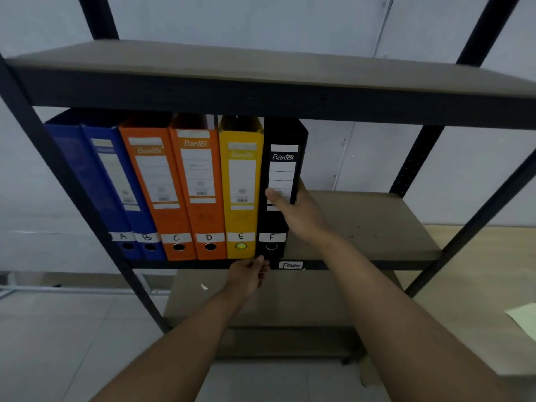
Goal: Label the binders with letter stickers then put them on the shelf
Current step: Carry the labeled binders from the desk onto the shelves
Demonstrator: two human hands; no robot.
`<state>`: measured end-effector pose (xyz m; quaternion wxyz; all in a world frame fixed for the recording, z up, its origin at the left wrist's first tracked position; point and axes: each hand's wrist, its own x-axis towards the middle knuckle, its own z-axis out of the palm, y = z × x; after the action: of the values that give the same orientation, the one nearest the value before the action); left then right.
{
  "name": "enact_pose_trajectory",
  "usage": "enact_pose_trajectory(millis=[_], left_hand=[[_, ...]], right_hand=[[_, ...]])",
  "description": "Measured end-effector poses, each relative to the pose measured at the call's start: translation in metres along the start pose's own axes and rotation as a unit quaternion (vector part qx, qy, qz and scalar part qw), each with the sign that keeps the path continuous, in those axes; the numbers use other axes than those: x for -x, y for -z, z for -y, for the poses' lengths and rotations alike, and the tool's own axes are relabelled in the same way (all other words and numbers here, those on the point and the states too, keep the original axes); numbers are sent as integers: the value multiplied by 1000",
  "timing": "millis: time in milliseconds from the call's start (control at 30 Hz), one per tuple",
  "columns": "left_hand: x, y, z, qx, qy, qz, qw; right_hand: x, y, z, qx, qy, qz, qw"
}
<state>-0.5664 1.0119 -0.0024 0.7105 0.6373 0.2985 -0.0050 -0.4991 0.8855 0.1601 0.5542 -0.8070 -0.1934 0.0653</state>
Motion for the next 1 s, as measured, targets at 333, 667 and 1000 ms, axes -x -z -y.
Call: enact_pose_trajectory(millis=[333, 667, 1000], left_hand=[[6, -9, -4, 4, 9, -32, 999], [16, -20, -16, -43, 37, -71, 996], [30, -10, -33, -165, 35, 3, 986]], right_hand=[[11, 3, 5, 6, 4, 19, 1000], [3, 10, 6, -13, -2, 71, 997], [-3, 25, 2, 48, 16, 121, 991]])
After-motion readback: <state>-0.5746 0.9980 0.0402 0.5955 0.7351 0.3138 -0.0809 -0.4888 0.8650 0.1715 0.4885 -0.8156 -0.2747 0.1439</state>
